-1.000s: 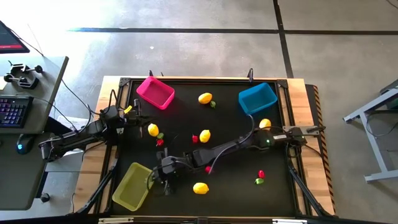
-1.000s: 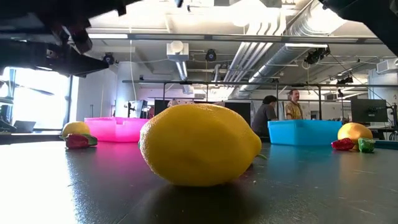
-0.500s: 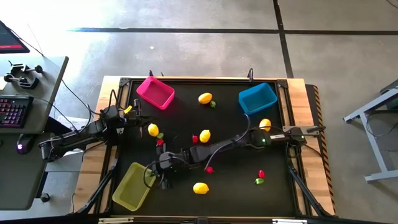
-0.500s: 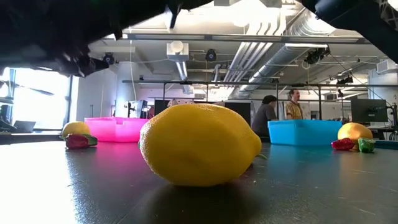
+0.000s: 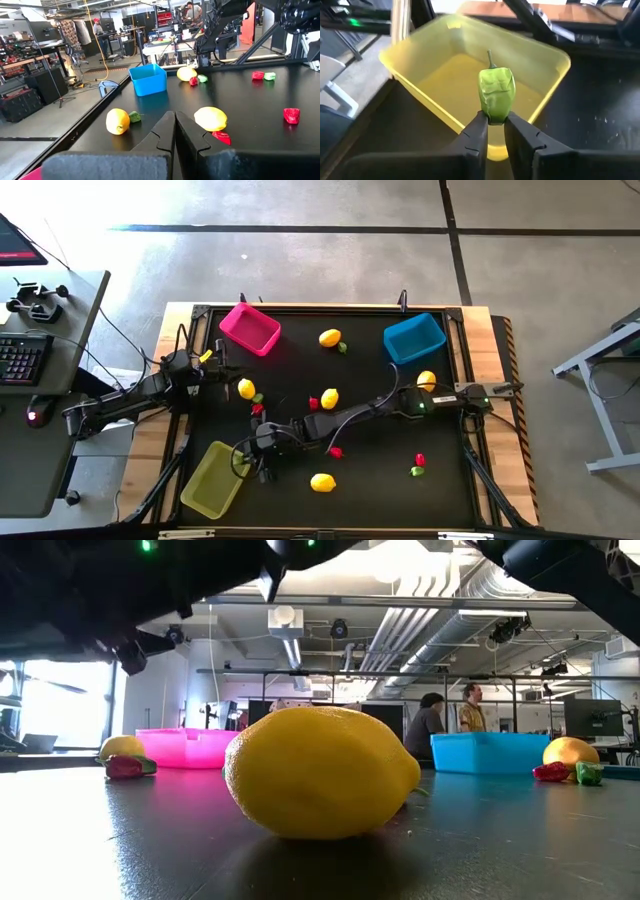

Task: Sort produce into baskets
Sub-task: Put the green bell pepper into the yellow bin, then put the yellow lemon into the blue bin

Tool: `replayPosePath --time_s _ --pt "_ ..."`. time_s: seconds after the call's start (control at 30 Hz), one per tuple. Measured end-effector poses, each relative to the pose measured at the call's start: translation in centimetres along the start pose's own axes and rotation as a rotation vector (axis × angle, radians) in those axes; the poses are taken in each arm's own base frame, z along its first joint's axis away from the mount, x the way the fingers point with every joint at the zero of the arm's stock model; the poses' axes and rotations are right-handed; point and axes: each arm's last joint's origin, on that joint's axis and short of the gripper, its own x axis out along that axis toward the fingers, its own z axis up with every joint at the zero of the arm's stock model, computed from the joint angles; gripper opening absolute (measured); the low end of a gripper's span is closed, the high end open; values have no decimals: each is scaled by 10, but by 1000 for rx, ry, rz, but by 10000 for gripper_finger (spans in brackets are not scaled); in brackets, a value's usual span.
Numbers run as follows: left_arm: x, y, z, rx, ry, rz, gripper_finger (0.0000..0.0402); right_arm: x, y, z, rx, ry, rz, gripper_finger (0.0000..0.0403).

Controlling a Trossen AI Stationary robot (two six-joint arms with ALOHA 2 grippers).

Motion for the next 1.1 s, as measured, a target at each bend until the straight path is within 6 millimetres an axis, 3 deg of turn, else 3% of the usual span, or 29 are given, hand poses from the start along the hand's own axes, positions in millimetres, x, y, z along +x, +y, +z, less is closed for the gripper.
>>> replayPosePath --time_s 0.4,0.53,0.67,0.87,1.1 --pt "0 0 0 0 1 0 0 2 -3 -2 0 -5 -13 162" --pt "0 0 0 0 0 0 0 -1 -2 3 -28 14 -8 176" --pt "0 0 0 0 0 0 0 -13 3 10 -111 76 -27 139" --pt "0 0 0 0 0 0 0 -37 16 22 -227 187 -130 12" --pt "0 0 0 0 0 0 0 -37 10 6 -217 289 -198 3"
